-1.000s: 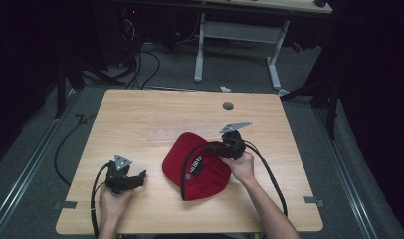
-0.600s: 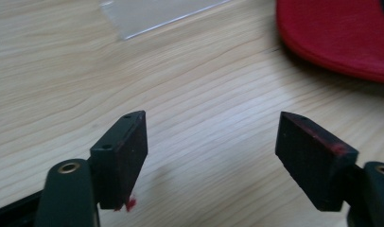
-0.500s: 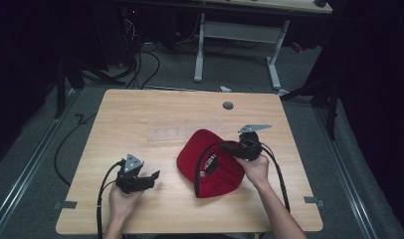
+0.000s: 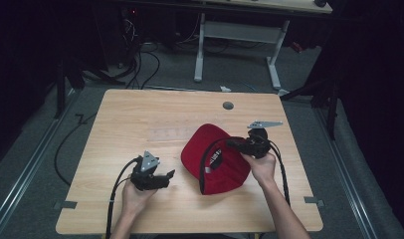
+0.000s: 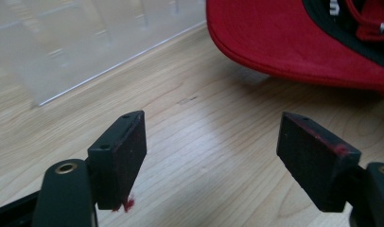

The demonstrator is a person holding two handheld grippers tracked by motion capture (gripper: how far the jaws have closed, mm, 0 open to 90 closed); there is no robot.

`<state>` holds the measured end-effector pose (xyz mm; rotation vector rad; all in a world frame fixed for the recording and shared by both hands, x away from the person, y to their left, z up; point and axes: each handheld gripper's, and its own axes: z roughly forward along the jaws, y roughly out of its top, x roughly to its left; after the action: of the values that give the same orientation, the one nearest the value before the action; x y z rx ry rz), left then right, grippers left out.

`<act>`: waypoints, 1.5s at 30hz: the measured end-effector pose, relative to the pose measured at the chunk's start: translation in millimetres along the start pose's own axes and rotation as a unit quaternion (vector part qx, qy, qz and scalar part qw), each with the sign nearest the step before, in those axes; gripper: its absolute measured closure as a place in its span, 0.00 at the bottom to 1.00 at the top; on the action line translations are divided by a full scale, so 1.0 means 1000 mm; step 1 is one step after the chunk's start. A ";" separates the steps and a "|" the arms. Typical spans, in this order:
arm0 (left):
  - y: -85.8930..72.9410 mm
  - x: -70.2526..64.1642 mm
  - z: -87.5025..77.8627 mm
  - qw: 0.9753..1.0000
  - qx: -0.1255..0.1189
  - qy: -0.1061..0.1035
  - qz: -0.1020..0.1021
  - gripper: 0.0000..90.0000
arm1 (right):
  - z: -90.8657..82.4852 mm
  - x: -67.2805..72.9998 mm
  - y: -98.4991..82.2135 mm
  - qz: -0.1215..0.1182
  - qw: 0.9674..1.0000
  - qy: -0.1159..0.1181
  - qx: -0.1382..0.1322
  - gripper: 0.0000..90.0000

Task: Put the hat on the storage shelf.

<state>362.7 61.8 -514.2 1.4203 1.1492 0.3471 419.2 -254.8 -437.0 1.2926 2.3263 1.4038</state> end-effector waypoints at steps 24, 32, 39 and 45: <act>-0.008 -0.043 0.037 0.999 0.006 -0.012 0.034 0.21 | -0.005 0.016 0.021 -0.011 0.999 0.002 -0.035 0.90; -0.001 -0.046 0.029 0.998 -0.025 -0.008 0.050 0.19 | -0.002 0.015 0.016 -0.023 0.999 -0.025 -0.005 0.90; 0.001 -0.043 0.026 0.998 -0.026 -0.006 0.060 0.17 | 0.001 0.017 0.009 -0.039 0.998 -0.043 0.034 0.90; 0.003 -0.045 0.023 0.997 -0.038 -0.020 0.062 0.19 | 0.003 0.016 0.006 -0.030 0.998 -0.017 0.056 0.90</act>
<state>361.1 13.5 -498.7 1.4294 1.0077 0.4437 414.6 -240.1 -429.8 1.2539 2.4303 1.2402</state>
